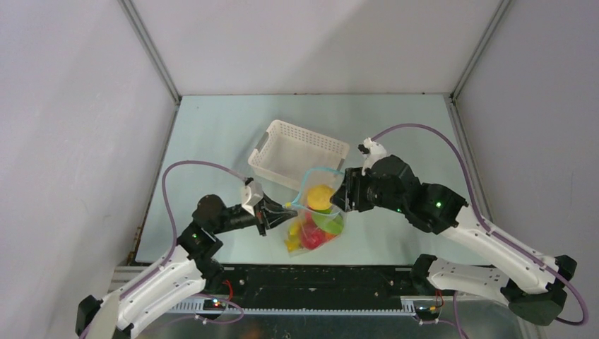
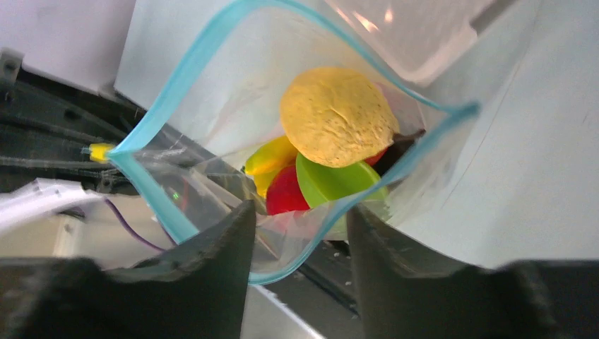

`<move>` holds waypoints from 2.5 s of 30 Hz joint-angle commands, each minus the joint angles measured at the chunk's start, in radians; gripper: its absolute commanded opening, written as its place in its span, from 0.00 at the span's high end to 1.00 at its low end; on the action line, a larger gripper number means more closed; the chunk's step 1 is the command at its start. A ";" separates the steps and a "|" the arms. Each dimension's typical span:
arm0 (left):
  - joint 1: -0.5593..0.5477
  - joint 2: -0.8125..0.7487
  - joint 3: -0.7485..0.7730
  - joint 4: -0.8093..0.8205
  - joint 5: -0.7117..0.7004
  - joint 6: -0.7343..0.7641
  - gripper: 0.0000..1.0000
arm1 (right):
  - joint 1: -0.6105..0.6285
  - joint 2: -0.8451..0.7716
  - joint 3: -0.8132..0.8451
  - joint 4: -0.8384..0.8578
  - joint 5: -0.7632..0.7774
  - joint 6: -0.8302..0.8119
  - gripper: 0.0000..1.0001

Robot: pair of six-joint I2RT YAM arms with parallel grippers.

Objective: Place the food in the zip-top bag and seal the zipper
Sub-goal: Zip the zipper food storage bag at the center of the board.

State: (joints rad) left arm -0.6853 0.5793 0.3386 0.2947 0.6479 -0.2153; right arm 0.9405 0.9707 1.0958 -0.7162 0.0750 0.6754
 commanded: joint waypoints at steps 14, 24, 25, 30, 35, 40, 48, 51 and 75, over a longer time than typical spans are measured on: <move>-0.045 -0.026 0.038 -0.052 -0.040 0.050 1.00 | 0.213 -0.008 0.103 0.204 -0.421 -1.112 0.09; -0.063 -0.054 0.069 -0.125 -0.061 0.078 1.00 | 0.163 0.227 0.267 0.166 -0.591 -1.190 0.30; -0.065 -0.053 0.072 -0.128 -0.067 0.081 1.00 | 0.155 0.238 0.286 0.161 -0.608 -1.185 0.33; -0.068 -0.071 0.076 -0.130 -0.095 0.061 1.00 | 0.130 0.281 0.309 0.127 -0.666 -1.189 0.41; -0.069 -0.081 0.087 -0.121 -0.106 0.039 1.00 | 0.134 0.308 0.309 0.137 -0.695 -1.176 0.42; -0.073 -0.079 0.096 -0.135 -0.114 0.040 1.00 | 0.139 0.348 0.324 0.161 -0.703 -1.165 0.45; -0.078 -0.093 0.092 -0.151 -0.091 0.063 1.00 | 0.138 0.398 0.357 0.146 -0.663 -1.166 0.49; -0.080 -0.104 0.091 -0.158 -0.086 0.074 1.00 | 0.138 0.401 0.360 0.154 -0.652 -1.168 0.49; -0.082 -0.236 0.014 -0.113 -0.249 -0.022 1.00 | 0.114 0.442 0.403 0.014 -0.662 -1.194 0.88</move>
State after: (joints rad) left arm -0.7670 0.3916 0.3584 0.0948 0.4950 -0.1947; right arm 1.0729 1.4227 1.4574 -0.6239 -0.5827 -0.5079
